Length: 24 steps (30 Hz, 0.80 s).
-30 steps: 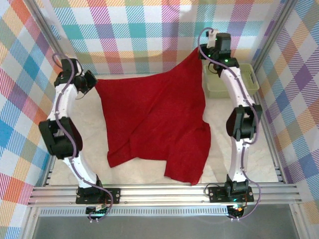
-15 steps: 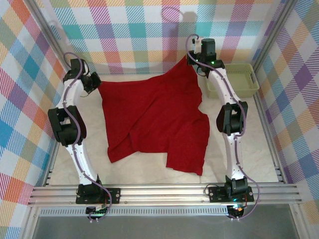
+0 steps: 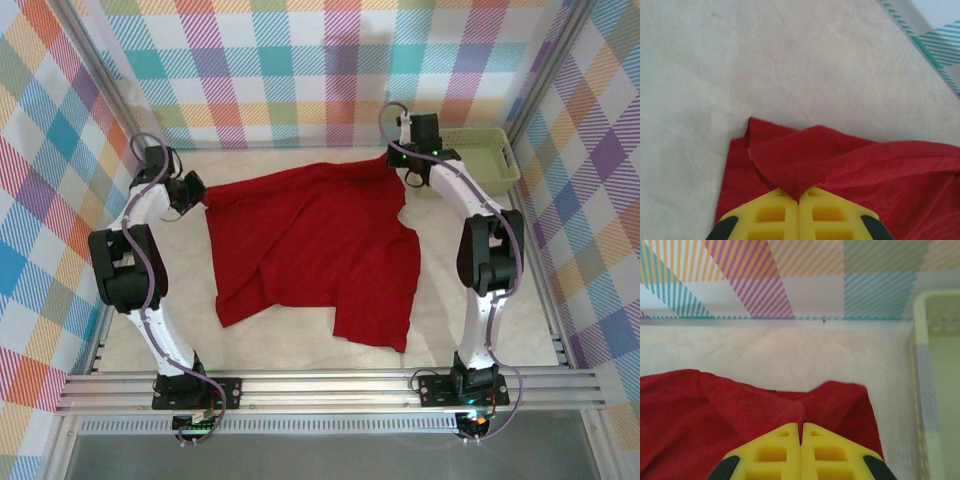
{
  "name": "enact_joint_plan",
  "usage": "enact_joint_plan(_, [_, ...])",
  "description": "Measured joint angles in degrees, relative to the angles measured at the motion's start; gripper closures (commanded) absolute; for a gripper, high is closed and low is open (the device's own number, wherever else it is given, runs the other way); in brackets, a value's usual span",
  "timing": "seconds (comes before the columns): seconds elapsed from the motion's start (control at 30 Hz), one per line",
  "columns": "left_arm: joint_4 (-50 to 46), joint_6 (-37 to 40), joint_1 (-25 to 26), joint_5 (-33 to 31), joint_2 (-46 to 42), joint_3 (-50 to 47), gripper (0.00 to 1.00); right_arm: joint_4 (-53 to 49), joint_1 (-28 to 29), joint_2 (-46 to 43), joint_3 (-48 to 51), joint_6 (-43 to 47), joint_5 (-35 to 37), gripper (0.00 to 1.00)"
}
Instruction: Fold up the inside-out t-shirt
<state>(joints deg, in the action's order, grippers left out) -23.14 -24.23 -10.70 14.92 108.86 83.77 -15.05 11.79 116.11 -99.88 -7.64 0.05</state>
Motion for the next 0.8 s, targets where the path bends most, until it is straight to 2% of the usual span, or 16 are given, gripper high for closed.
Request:
enact_joint_plan(0.23, [5.0,-3.5,-2.9,1.1,-3.9,-11.3,1.0,4.8,-0.9,-8.2,15.1,-4.5,4.2,1.0])
enact_joint_plan(0.43, [8.7,-5.3,-3.1,1.5,-7.0,-17.1,1.0,8.1,-3.4,-14.2,26.6,-8.8,5.5,1.0])
enact_joint_plan(0.57, [10.0,-6.3,-3.1,2.0,-7.3,-18.0,1.0,9.3,-4.0,-15.6,28.5,-10.0,5.3,1.0])
enact_joint_plan(0.73, [10.3,-7.6,-3.0,2.0,-8.7,-19.8,0.91,11.0,-3.9,-17.9,31.2,-12.6,3.5,1.0])
enact_joint_plan(0.77, [10.3,-7.8,-3.0,1.9,-8.9,-20.3,0.9,11.1,-3.8,-18.3,32.0,-13.2,3.1,0.98])
enact_joint_plan(0.8, [10.2,-8.0,-3.0,1.9,-9.1,-20.6,0.85,11.3,-3.8,-18.4,32.5,-13.9,2.6,0.88])
